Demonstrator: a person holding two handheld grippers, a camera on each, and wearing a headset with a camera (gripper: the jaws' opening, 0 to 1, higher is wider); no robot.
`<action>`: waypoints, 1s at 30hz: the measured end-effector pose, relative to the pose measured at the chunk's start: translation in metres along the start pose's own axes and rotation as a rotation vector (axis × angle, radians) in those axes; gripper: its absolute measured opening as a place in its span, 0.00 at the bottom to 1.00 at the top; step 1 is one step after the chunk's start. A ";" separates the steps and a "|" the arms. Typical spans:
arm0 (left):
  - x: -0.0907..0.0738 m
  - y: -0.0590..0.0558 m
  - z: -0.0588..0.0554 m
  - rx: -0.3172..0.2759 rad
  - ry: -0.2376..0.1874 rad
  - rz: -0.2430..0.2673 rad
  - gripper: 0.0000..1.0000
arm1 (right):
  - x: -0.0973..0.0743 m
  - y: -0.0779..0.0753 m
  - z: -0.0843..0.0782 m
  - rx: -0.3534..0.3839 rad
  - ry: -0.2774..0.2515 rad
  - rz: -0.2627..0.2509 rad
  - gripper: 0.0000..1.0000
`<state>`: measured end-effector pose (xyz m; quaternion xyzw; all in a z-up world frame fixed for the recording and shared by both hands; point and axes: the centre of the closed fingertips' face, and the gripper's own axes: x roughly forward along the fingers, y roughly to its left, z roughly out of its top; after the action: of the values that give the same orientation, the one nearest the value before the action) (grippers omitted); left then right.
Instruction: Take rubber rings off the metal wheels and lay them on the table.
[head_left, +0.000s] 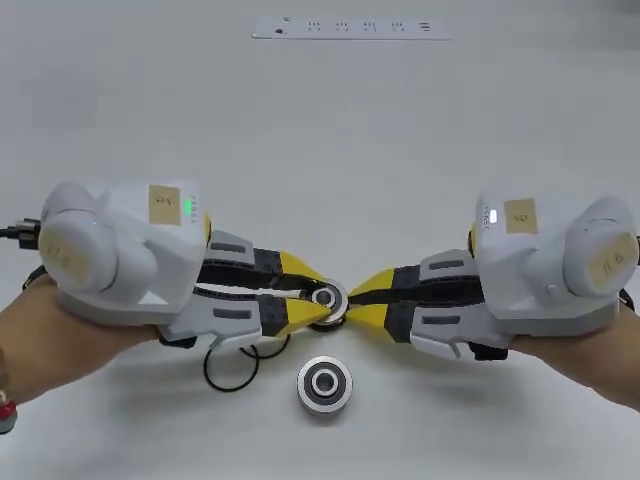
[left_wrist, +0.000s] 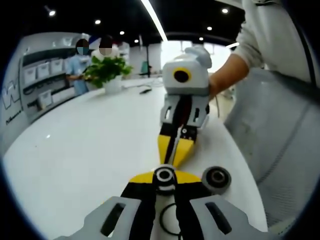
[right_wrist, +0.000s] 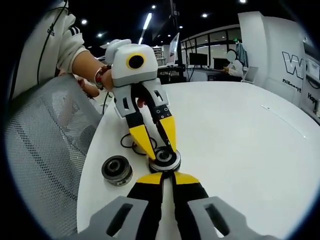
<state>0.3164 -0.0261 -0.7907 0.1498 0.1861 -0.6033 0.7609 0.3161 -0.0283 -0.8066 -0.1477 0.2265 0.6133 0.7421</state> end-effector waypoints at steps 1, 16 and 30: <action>0.000 0.000 0.000 0.001 0.000 0.001 0.14 | 0.000 0.000 0.000 -0.002 0.002 -0.002 0.03; -0.002 0.000 0.000 -0.003 -0.004 0.015 0.14 | 0.001 -0.009 -0.001 0.033 0.036 -0.076 0.00; -0.002 0.000 0.001 0.002 -0.012 0.013 0.14 | -0.005 -0.014 0.002 0.456 -0.013 -0.053 0.00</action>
<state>0.3164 -0.0243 -0.7892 0.1484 0.1799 -0.5994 0.7657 0.3298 -0.0347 -0.8034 0.0217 0.3505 0.5275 0.7736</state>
